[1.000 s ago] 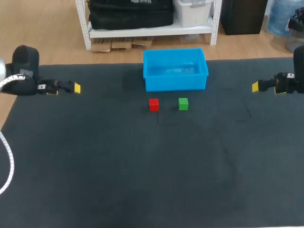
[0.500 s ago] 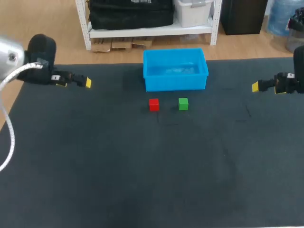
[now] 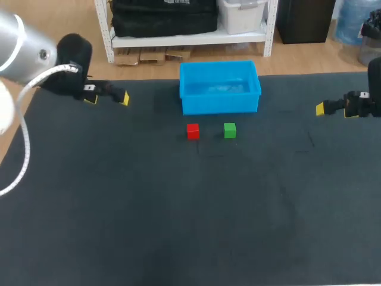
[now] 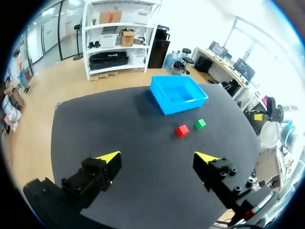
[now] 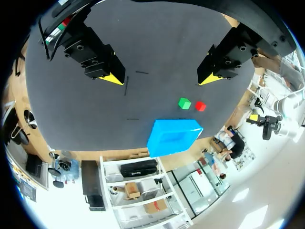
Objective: Use the left arm to pick the red cube and place it into the blue plastic box first, then use the right arm to grasp the green cube and put it into the same blue plastic box after the first action is fully finished.
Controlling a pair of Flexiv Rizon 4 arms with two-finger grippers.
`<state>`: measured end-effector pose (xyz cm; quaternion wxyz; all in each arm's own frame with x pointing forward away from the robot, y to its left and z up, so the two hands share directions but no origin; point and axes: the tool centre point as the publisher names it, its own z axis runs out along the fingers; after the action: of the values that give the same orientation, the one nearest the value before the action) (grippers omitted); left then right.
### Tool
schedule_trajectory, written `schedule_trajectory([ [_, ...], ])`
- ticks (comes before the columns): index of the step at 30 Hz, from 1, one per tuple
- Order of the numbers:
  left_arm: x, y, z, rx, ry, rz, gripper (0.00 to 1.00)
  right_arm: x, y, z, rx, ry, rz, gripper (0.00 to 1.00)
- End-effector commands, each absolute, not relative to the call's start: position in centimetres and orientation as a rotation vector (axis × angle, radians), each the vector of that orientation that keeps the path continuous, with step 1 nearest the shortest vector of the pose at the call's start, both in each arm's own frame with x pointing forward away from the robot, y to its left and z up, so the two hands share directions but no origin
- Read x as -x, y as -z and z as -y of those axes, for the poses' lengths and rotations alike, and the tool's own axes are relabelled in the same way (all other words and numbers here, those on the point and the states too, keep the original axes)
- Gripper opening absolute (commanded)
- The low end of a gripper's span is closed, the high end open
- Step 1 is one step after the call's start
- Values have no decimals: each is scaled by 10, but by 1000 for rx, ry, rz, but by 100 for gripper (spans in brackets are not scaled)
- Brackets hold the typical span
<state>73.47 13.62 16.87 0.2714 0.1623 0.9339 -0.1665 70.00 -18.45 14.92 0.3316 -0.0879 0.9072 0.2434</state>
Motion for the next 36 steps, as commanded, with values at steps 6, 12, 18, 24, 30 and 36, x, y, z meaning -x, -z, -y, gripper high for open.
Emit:
schedule_trajectory([
  [6, -741, -168, -119, -401, 377, -2577, 100, -700, -149, 185, 231, -637, -2372, 100],
  [12, -742, -164, -112, -372, 345, -2613, 100, -700, -149, 185, 231, -637, -2372, 100],
  [18, -744, -162, -104, -365, 300, -2639, 100, -700, -149, 185, 231, -637, -2372, 100],
  [24, -751, -159, -97, -352, 270, -2662, 100, -700, -149, 185, 231, -637, -2372, 100],
  [30, -756, -158, -89, -343, 240, -2685, 100, -700, -149, 185, 231, -637, -2372, 100],
  [36, -763, -156, -75, -336, 217, -2709, 100, -700, -149, 185, 231, -637, -2372, 100],
])
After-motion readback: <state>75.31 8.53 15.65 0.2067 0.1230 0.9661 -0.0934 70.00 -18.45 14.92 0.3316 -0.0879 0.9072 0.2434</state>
